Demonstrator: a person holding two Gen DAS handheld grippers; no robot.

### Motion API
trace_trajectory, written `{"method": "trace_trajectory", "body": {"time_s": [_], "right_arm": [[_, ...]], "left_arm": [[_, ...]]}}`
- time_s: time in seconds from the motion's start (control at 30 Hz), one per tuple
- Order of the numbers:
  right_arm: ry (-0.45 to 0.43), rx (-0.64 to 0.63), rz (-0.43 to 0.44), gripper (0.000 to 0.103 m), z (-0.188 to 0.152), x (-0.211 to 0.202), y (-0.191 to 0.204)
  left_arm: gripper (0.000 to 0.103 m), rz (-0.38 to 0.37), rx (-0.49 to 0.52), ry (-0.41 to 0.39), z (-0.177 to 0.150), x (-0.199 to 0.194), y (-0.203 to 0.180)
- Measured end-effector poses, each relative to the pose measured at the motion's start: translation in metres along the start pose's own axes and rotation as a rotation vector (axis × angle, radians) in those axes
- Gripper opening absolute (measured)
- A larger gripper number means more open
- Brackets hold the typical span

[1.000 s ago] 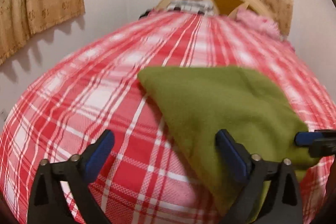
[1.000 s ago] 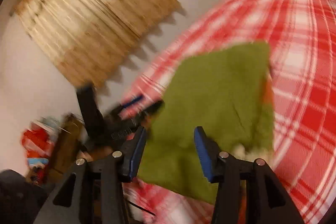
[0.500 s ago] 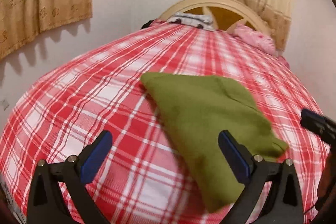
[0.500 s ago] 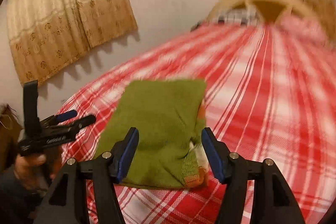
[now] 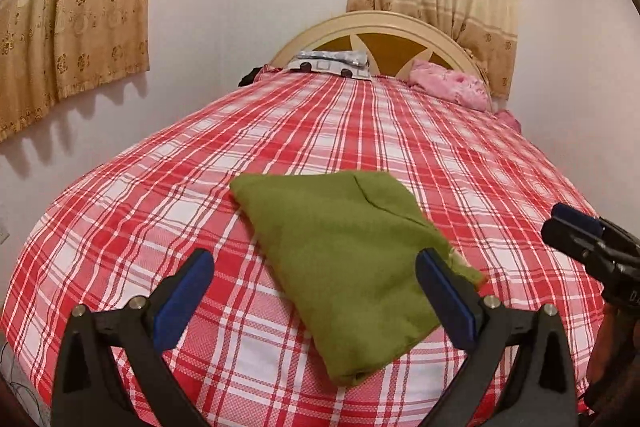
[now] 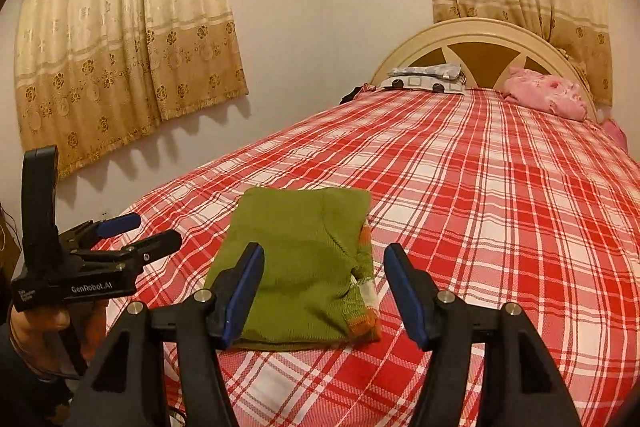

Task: Fold small clothes

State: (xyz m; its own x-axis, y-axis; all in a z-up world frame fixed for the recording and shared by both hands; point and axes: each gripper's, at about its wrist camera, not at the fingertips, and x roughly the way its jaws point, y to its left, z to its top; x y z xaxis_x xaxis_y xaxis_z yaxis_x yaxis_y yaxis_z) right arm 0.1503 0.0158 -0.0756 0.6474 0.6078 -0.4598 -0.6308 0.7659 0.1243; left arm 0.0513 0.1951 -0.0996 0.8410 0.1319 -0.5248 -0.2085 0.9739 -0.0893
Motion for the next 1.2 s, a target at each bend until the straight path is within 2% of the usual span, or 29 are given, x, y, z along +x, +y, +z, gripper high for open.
{"method": "trace_trajectory", "body": {"time_s": [1.2], "right_arm": [[0.006,0.006,0.041,0.064,-0.005,0.002,0.007]], "left_arm": [[0.103,-0.004,0.017,-0.026,-0.001,-0.012,-0.013]]}}
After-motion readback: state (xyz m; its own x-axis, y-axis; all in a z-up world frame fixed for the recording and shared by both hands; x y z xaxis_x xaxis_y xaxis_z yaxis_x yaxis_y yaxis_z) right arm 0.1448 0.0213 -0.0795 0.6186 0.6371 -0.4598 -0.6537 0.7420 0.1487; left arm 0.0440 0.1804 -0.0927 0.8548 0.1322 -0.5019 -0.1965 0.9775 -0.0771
